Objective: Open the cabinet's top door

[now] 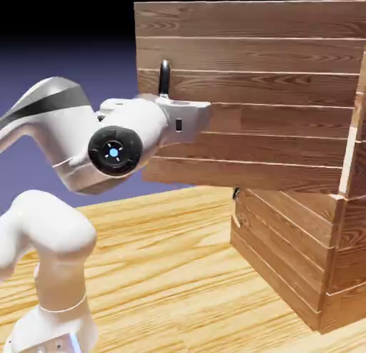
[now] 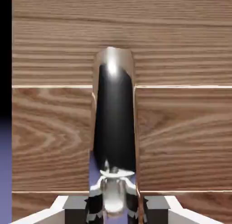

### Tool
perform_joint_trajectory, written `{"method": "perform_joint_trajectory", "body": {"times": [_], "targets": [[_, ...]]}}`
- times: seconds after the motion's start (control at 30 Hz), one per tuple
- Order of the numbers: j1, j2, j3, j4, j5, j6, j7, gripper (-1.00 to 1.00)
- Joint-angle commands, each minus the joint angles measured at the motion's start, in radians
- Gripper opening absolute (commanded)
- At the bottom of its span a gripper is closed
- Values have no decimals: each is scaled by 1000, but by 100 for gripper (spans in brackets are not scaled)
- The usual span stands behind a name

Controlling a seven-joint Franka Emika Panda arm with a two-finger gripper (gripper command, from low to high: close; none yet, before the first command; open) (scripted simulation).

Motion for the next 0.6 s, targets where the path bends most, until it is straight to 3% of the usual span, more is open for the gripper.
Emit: {"method": "perform_joint_trajectory", "body": {"times": [0.0, 0.57], "targets": [[10, 0, -20, 30, -12, -43, 0, -100], [359, 48, -209, 635, -102, -684, 28, -100]]}}
